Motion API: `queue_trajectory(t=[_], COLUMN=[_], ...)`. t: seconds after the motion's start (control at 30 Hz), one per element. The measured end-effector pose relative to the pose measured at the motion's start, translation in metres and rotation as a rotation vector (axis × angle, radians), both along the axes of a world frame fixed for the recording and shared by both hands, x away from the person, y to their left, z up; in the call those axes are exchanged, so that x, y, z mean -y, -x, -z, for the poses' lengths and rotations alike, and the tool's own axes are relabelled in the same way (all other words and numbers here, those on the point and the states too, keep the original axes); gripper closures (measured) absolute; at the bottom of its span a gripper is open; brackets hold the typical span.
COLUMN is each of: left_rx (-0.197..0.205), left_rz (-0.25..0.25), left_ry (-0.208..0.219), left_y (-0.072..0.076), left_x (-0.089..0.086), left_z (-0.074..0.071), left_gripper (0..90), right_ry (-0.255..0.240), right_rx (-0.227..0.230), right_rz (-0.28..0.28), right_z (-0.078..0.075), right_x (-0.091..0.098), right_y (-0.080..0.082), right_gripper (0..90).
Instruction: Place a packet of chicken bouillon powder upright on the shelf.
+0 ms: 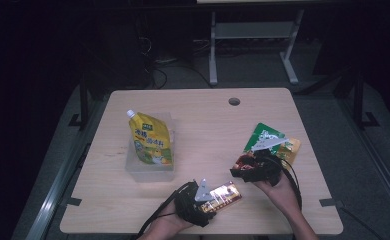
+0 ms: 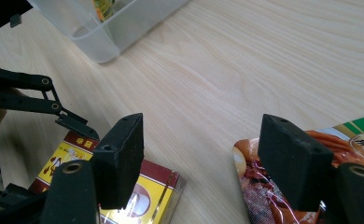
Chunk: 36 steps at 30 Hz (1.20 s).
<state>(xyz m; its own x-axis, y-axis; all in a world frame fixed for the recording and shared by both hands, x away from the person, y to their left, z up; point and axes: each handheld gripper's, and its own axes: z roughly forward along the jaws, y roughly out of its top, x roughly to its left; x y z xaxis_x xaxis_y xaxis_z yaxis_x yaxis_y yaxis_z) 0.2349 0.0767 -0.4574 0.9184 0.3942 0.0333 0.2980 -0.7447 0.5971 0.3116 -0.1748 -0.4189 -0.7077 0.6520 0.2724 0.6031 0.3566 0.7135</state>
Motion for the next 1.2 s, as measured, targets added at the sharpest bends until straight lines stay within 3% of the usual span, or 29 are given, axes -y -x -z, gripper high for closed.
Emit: queue_trajectory(t=[0.2, 0.6, 0.87, 1.2], left_rx=[0.009, -0.024, 0.026, 0.122], left_rz=[0.002, 0.003, -0.034, -0.140], left_ry=[-0.007, -0.011, 0.023, 0.064], left_y=[0.000, -0.003, -0.005, -0.026], left_x=[0.002, 0.003, 0.000, 0.002], left_z=[0.001, 0.000, -0.004, -0.029], left_gripper=[28.9, 31.8, 32.4, 32.4], right_ry=[-0.001, -0.002, -0.049, -0.076], right_rx=[0.000, -0.009, -0.064, -0.137], right_rz=[0.003, 0.012, 0.034, 0.047], right_z=[0.000, 0.001, 0.002, -0.003], right_x=[0.000, 0.000, 0.006, 0.002], right_y=[0.000, 0.001, -0.001, -0.012], right_gripper=[30.0, 29.6, 27.5, 22.9])
